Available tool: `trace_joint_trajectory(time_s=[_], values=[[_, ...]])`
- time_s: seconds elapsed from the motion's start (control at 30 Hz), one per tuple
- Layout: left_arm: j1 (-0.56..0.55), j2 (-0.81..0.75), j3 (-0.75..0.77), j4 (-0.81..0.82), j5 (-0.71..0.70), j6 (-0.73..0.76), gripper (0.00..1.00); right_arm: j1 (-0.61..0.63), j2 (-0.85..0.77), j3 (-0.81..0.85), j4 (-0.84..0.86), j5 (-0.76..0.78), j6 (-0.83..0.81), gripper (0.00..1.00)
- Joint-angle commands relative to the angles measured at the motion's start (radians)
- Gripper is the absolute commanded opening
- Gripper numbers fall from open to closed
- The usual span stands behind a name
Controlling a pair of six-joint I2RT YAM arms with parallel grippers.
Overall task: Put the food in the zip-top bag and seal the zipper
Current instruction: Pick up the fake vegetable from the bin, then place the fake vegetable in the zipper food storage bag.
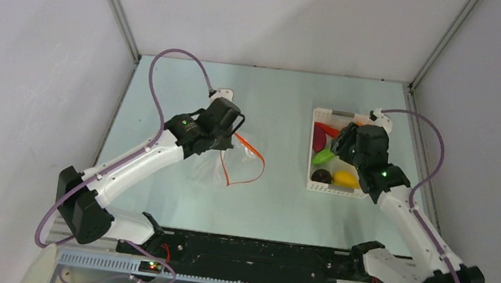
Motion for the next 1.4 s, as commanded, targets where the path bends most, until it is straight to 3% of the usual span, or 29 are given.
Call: trace_joint_trajectory(time_s=[0.0,0.17,0.37,0.5,0.67,0.8,1.03,1.23,1.3,1.37], values=[[-0.006,-0.026,0.084,-0.101,-0.039,0.039,0.00,0.070,-0.122,-0.003,0.089,-0.277,-0.088,0.04],[-0.006,-0.030,0.085,-0.082,-0.015,0.034,0.00,0.238,-0.143,-0.003,0.224,-0.455,-0.144,0.04],[-0.004,-0.091,0.028,-0.033,0.027,0.041,0.00,0.493,-0.004,0.013,0.471,-0.581,-0.132,0.07],[-0.004,-0.123,0.003,-0.017,0.045,0.041,0.00,0.579,0.163,0.082,0.556,-0.566,-0.128,0.07],[-0.003,-0.140,-0.009,-0.014,0.074,0.035,0.00,0.633,0.290,0.182,0.525,-0.529,-0.134,0.09],[-0.003,-0.152,-0.025,0.000,0.092,0.035,0.00,0.649,0.366,0.236,0.465,-0.448,-0.100,0.20],[-0.002,-0.156,-0.029,0.003,0.097,0.033,0.00,0.674,0.407,0.277,0.377,-0.355,-0.094,0.54],[0.004,-0.174,-0.041,0.021,0.102,0.026,0.00,0.685,0.395,0.279,0.332,-0.322,-0.113,0.64],[0.007,-0.183,-0.044,0.025,0.105,0.023,0.00,0.700,0.390,0.281,0.310,-0.304,-0.129,0.72],[0.012,-0.191,-0.051,0.033,0.108,0.020,0.00,0.711,0.384,0.286,0.295,-0.284,-0.145,0.86]])
